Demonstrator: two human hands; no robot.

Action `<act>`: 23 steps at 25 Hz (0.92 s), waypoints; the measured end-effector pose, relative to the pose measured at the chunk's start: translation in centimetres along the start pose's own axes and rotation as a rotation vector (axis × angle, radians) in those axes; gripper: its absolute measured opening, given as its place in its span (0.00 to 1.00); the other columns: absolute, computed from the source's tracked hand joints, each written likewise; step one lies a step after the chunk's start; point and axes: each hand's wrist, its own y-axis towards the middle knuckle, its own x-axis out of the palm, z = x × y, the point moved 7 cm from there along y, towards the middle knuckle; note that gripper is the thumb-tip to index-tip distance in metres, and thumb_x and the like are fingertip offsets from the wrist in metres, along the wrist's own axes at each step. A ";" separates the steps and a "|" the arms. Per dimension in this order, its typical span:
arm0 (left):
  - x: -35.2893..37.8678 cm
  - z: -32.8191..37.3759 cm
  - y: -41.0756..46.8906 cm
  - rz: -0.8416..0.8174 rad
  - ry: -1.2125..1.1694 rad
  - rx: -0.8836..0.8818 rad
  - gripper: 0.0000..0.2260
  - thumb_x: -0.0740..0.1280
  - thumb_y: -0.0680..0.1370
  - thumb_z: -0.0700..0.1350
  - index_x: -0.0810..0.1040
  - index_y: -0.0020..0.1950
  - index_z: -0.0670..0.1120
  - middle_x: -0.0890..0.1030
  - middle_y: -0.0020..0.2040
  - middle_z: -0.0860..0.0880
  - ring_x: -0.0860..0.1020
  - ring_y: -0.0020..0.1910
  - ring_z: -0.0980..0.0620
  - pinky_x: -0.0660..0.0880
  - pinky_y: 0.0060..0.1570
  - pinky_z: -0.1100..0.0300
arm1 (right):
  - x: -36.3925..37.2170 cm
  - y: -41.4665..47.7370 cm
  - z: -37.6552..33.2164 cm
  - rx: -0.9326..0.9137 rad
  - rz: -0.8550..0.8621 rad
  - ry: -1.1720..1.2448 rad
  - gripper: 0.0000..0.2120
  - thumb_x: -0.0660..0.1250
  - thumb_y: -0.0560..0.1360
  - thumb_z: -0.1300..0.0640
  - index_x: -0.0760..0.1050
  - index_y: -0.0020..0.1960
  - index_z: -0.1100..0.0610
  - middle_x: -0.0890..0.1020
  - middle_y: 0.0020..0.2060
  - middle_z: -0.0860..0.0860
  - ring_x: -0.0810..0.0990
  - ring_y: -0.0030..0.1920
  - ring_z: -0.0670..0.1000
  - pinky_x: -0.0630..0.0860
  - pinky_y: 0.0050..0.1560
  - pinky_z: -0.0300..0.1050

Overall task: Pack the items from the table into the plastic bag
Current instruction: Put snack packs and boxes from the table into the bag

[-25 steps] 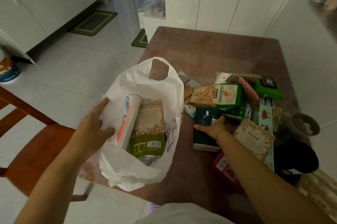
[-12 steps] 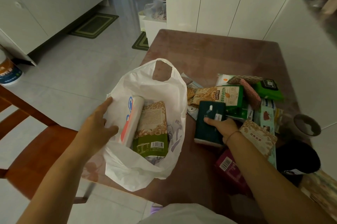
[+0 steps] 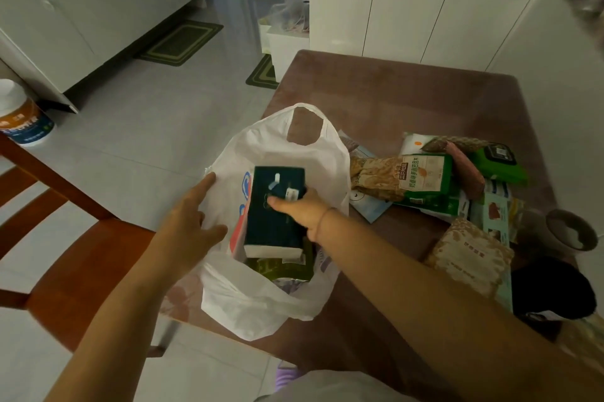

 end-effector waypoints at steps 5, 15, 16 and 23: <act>0.0 -0.4 0.1 0.003 0.007 -0.004 0.34 0.71 0.71 0.40 0.59 0.72 0.54 0.69 0.68 0.45 0.72 0.61 0.40 0.72 0.57 0.40 | 0.4 3.6 3.0 0.073 0.192 -0.369 0.28 0.65 0.75 0.61 0.60 0.72 0.65 0.69 0.69 0.62 0.69 0.68 0.61 0.68 0.68 0.56; 0.4 -0.2 0.3 0.010 0.053 -0.028 0.34 0.70 0.71 0.39 0.59 0.72 0.54 0.70 0.69 0.42 0.73 0.61 0.36 0.72 0.54 0.37 | -21.9 1.5 -2.8 -0.348 0.719 -1.291 0.35 0.70 0.71 0.50 0.60 0.73 0.56 0.61 0.74 0.58 0.59 0.73 0.61 0.57 0.72 0.49; 0.5 -0.2 0.3 0.009 0.059 -0.040 0.35 0.70 0.71 0.39 0.58 0.72 0.55 0.70 0.68 0.42 0.73 0.60 0.36 0.72 0.54 0.37 | -23.9 2.8 -1.2 -0.174 0.660 -1.511 0.45 0.72 0.69 0.45 0.51 0.77 0.55 0.53 0.76 0.58 0.51 0.76 0.61 0.49 0.75 0.55; 0.5 -0.2 -0.2 0.031 0.114 -0.116 0.36 0.71 0.71 0.40 0.57 0.72 0.58 0.72 0.66 0.41 0.75 0.58 0.38 0.74 0.52 0.38 | -26.6 5.7 0.1 -0.186 0.754 -1.732 0.45 0.68 0.70 0.40 0.49 0.77 0.55 0.57 0.75 0.58 0.55 0.75 0.60 0.52 0.73 0.62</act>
